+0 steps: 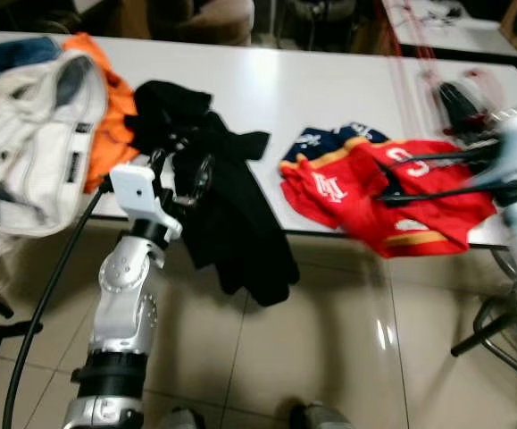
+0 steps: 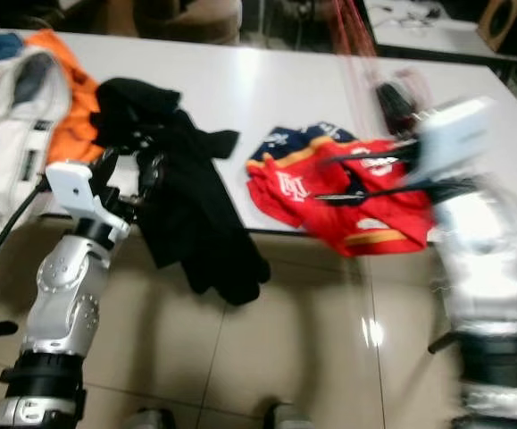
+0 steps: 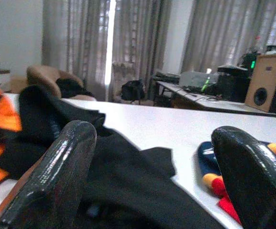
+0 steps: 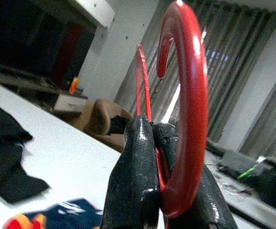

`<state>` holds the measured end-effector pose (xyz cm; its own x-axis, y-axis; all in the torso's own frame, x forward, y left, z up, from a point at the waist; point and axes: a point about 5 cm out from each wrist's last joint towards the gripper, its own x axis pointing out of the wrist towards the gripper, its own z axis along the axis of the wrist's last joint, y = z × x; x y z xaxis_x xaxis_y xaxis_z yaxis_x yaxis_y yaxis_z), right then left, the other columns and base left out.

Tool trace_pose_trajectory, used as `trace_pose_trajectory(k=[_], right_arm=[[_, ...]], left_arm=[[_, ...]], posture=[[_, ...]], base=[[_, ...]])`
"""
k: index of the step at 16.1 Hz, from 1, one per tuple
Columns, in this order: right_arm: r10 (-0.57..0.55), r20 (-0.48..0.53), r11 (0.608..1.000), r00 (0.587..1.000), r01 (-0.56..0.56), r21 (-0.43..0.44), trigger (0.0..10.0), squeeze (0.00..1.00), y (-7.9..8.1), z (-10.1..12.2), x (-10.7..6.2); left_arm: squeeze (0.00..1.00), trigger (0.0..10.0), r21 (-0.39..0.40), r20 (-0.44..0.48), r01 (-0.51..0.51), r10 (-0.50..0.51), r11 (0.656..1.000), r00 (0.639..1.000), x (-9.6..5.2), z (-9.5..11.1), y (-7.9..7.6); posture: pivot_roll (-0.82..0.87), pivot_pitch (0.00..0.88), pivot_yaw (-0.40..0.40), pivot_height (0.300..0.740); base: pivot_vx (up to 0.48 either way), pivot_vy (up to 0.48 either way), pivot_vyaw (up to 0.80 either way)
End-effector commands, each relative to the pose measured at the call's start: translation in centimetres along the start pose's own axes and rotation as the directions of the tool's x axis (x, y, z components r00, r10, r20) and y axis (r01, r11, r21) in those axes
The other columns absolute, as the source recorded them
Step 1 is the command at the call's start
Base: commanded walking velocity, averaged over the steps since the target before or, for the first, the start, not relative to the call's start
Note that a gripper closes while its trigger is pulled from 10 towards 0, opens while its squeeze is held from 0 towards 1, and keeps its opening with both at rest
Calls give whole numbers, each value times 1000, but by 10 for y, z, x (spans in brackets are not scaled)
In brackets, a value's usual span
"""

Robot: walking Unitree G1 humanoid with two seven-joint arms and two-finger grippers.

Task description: Hang hanger

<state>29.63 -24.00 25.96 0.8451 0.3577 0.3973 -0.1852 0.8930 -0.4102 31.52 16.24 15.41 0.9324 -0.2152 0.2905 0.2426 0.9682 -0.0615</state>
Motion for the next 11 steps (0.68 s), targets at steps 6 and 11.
trace_pose_trajectory(k=[6, 11], right_arm=[[228, -315, 967, 922, -251, -36, 0, 0, -46, -8, -54], [221, -387, 975, 895, -215, 61, 0, 0, -49, -21, -70]], left_arm=[[0, 10000, -17, -6, 31, -31, 999, 1000, 11, -2, -5], [0, 10000, -53, -33, 64, -65, 997, 997, 8, -13, -17]], posture=[[-253, 76, 30, 740], [-263, 76, 29, 740]], base=[[0, 0, 0], [0, 0, 0]])
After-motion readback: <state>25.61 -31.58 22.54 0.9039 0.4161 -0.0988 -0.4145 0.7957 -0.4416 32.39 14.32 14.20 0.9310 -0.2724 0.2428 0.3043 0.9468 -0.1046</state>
